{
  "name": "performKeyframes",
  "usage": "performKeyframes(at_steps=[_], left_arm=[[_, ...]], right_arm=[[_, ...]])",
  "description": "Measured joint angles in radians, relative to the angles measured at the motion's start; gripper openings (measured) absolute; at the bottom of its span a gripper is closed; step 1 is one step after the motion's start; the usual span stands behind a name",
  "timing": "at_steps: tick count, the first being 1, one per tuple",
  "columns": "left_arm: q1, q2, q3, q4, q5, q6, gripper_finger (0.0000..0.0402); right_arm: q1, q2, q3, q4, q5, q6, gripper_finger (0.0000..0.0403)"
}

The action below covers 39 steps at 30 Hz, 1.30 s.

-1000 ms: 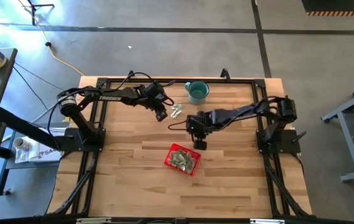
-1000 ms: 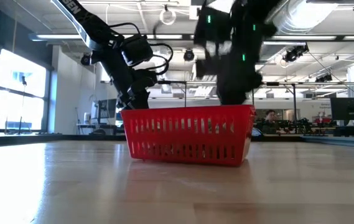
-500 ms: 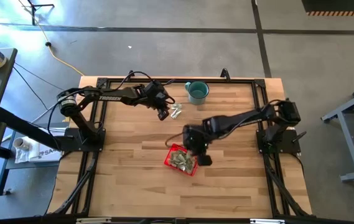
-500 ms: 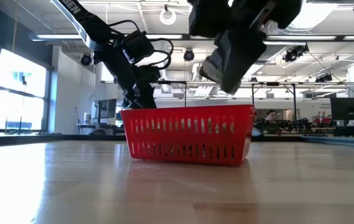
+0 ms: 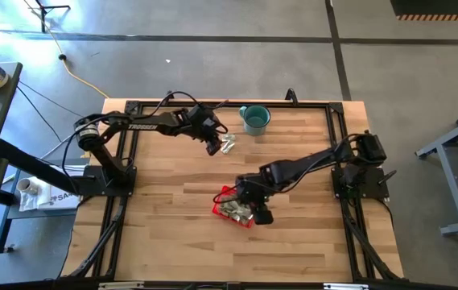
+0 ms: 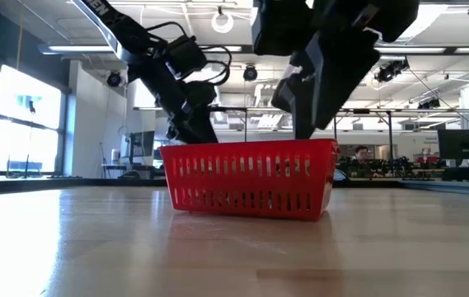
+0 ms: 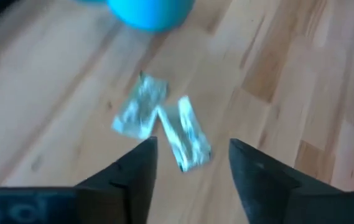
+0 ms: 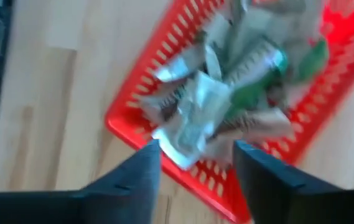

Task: Pick and place Stevia / Truvia into bins
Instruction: Put the green stevia packet into the red bin

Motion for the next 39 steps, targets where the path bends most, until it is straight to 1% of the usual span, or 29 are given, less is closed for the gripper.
performKeyframes(at_steps=[2,4,6,8,9,13,17,20,23,26,29,34,39], left_arm=[[0.0,0.0,0.021,0.006,-0.002,0.029,0.0251],[0.0,0.023,0.052,0.003,0.003,0.089,0.0264],[0.012,0.058,0.091,-0.036,0.043,0.129,0.0269],[0.014,0.118,0.156,-0.089,0.072,0.144,0.0266],[0.015,0.151,0.189,-0.135,0.065,0.145,0.0262],[0.013,0.274,0.336,-0.335,-0.05,0.174,0.0239],[0.013,0.342,0.468,-0.431,-0.125,0.193,0.0222],[0.021,0.377,0.532,-0.457,-0.14,0.217,0.0214],[0.032,0.407,0.584,-0.497,-0.116,0.235,0.0209],[0.038,0.454,0.606,-0.578,-0.102,0.221,0.0207],[0.033,0.484,0.623,-0.612,-0.089,0.216,0.0207],[0.032,0.507,0.624,-0.598,-0.098,0.212,0.0207],[0.033,0.512,0.624,-0.544,-0.135,0.223,0.0207]], right_arm=[[0.001,-0.012,0.0,-0.036,0.043,0.029,0.0222],[0.001,-0.03,0.0,-0.069,0.1,0.043,0.0255],[0.0,-0.05,0.0,-0.099,0.137,0.066,0.0278],[-0.002,-0.069,0.0,-0.135,0.162,0.096,0.0289],[-0.004,-0.079,0.0,-0.156,0.173,0.113,0.0291],[-0.007,-0.131,0.0,-0.247,0.259,0.182,0.0289],[-0.007,-0.18,0.0,-0.283,0.342,0.268,0.0282],[-0.009,-0.207,0.0,-0.283,0.376,0.322,0.0278],[-0.009,-0.217,0.001,-0.286,0.402,0.354,0.0275],[-0.009,-0.217,0.001,-0.3,0.409,0.358,0.0276],[-0.01,-0.214,0.001,-0.303,0.422,0.357,0.0276],[-0.023,-0.213,0.001,-0.308,0.439,0.357,0.0273],[-0.042,-0.213,0.0,-0.309,0.437,0.357,0.0271]])
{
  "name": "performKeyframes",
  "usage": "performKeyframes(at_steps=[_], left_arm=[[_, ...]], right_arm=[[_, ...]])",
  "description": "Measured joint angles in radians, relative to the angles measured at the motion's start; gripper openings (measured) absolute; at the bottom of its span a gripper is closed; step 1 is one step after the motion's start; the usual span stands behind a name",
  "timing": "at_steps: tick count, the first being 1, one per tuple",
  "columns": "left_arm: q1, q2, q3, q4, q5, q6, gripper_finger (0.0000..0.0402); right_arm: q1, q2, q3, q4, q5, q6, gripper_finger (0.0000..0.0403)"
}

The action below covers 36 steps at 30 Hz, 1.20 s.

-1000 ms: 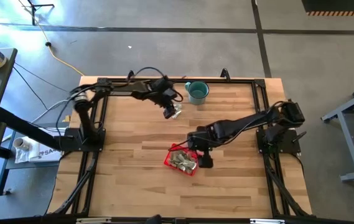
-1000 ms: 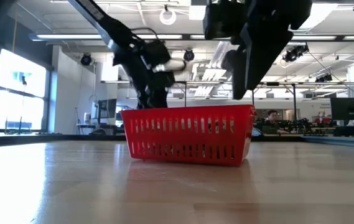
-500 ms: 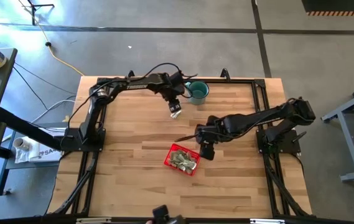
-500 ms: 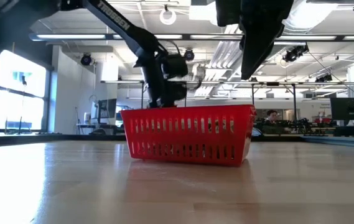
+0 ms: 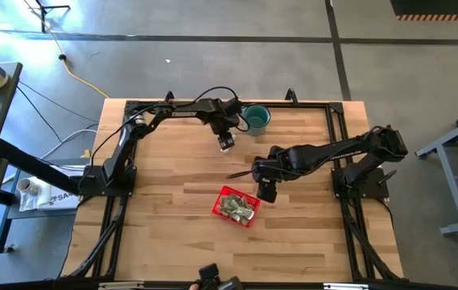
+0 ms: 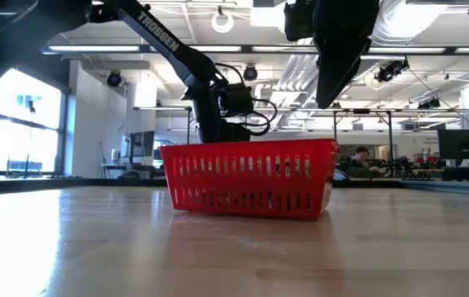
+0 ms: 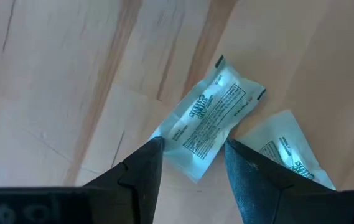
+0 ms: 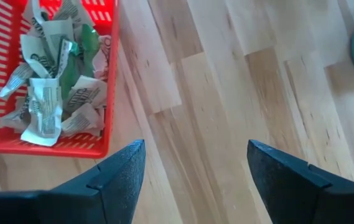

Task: Pick and place Stevia / Truvia into bins
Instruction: Put the green stevia packet into the red bin

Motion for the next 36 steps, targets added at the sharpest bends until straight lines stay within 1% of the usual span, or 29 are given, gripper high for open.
performKeyframes(at_steps=[5,8,11,17,20,22,24,28,31,34,36], left_arm=[[0.0,0.008,0.0,0.03,-0.001,0.021,0.0206],[0.0,0.011,0.001,0.027,-0.005,0.028,0.0193],[-0.001,0.018,0.003,0.026,-0.02,0.053,0.0157],[0.01,0.019,0.002,0.026,-0.026,0.083,0.0061],[0.019,0.019,0.002,0.026,-0.022,0.098,0.0027],[0.023,0.021,0.014,0.01,-0.029,0.099,0.0023],[0.025,0.025,0.042,-0.041,-0.047,0.105,0.0023],[0.031,0.027,0.123,-0.162,-0.06,0.105,0.0038],[0.026,0.019,0.199,-0.287,-0.005,0.098,0.0031],[0.014,0.019,0.276,-0.436,0.11,0.088,0.0022],[-0.005,0.006,0.3,-0.485,0.184,0.074,0.0022]], right_arm=[[-0.012,0.0,0.0,0.0,0.0,0.0,0.0272],[-0.014,0.0,0.0,-0.001,0.003,0.001,0.0269],[-0.014,0.0,0.0,-0.001,0.007,0.001,0.0266],[-0.014,0.0,0.0,-0.002,0.007,0.024,0.0267],[-0.014,0.0,0.0,-0.002,0.007,0.024,0.0267],[-0.014,0.0,0.0,-0.002,0.007,0.024,0.0266],[-0.014,0.0,0.0,-0.004,0.007,0.024,0.0266],[-0.013,0.0,0.0,-0.013,0.007,0.025,0.0266],[-0.013,0.0,0.0,-0.03,0.007,0.017,0.0264],[-0.006,0.0,0.0,-0.043,0.008,0.0,0.026],[0.007,-0.002,0.0,-0.059,0.016,-0.002,0.0255]])
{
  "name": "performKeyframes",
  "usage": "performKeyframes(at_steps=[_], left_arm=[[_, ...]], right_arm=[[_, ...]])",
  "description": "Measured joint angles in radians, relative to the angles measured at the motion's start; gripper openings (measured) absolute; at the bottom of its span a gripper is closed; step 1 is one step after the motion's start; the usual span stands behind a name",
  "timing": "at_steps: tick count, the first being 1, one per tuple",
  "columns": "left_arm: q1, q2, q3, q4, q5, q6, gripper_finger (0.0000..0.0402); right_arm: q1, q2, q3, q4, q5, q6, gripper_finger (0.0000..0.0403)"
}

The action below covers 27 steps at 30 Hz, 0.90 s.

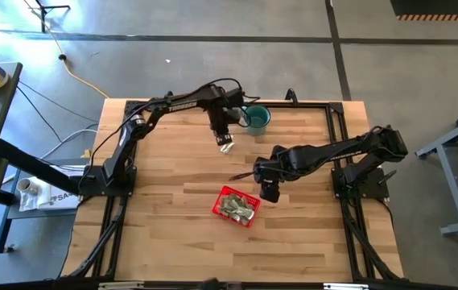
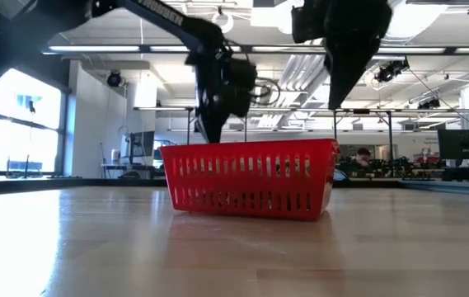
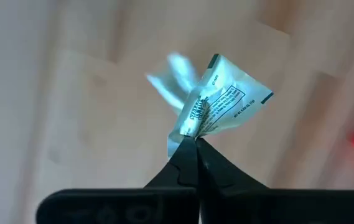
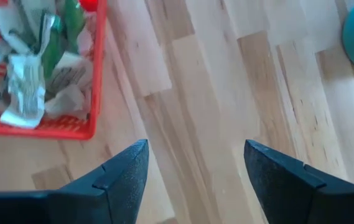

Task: Pick and place Stevia / Truvia into bins
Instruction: Put the green stevia packet into the red bin

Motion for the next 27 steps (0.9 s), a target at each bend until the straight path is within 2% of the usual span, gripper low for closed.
performKeyframes(at_steps=[6,13,19,23,27], left_arm=[[-0.154,-0.138,-0.039,-0.017,0.02,-0.046,0.0022],[-0.437,-0.26,-0.118,0.074,-0.151,-0.305,0.0022],[-0.644,-0.257,-0.197,0.22,-0.181,-0.535,0.0022],[-0.699,-0.225,-0.271,0.268,-0.184,-0.653,0.0022],[-0.711,-0.207,-0.33,0.296,-0.183,-0.664,0.0034]], right_arm=[[0.074,-0.027,0.0,-0.06,0.048,0.036,0.0237],[0.233,-0.083,0.0,-0.145,0.123,0.132,0.0215],[0.37,-0.094,0.0,-0.186,0.115,0.262,0.0209],[0.451,-0.093,-0.001,-0.188,0.165,0.336,0.0213],[0.497,-0.092,-0.001,-0.192,0.209,0.393,0.021]])
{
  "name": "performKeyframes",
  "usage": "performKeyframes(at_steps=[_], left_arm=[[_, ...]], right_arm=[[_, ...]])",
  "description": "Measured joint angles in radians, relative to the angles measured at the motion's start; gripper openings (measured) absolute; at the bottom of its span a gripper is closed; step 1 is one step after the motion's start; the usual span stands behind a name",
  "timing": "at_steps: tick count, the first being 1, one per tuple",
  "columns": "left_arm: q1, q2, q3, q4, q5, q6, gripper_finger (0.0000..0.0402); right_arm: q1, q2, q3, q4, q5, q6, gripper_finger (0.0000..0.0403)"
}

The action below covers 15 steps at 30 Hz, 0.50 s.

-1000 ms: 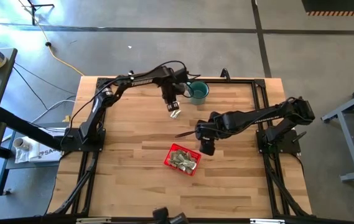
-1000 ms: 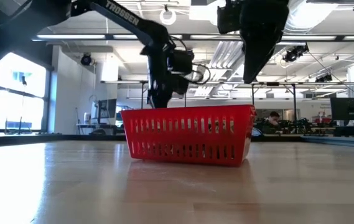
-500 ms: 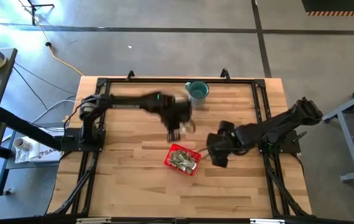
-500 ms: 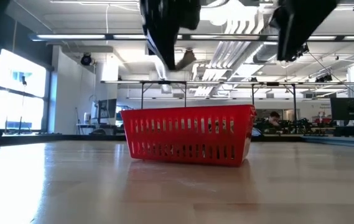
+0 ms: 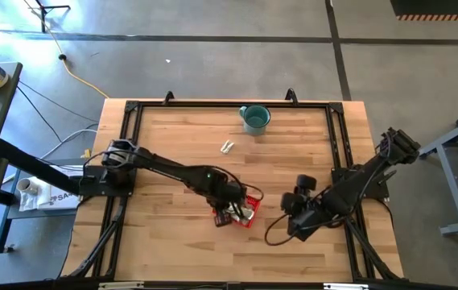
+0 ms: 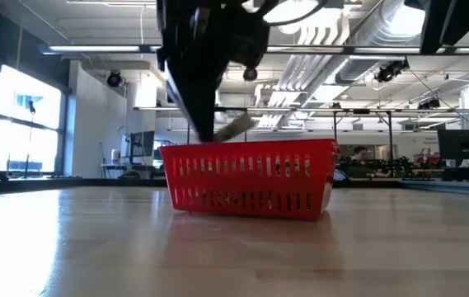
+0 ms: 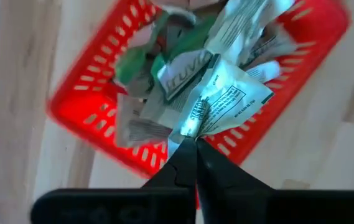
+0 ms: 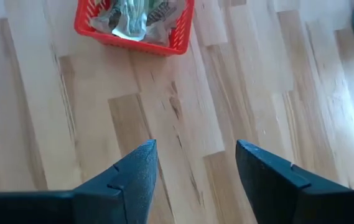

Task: Pick and place Stevia / Truvia into bins
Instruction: Put the green stevia packet into the red bin

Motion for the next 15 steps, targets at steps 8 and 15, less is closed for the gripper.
performKeyframes(at_steps=[8,15], left_arm=[[-0.005,0.016,-0.02,0.025,-0.034,-0.041,0.0165],[0.025,-0.024,0.093,-0.232,-0.107,0.013,0.0242]], right_arm=[[0.028,0.0,0.0,-0.032,0.001,0.072,0.0208],[0.013,0.0,0.0,-0.067,0.017,0.058,0.0207]])
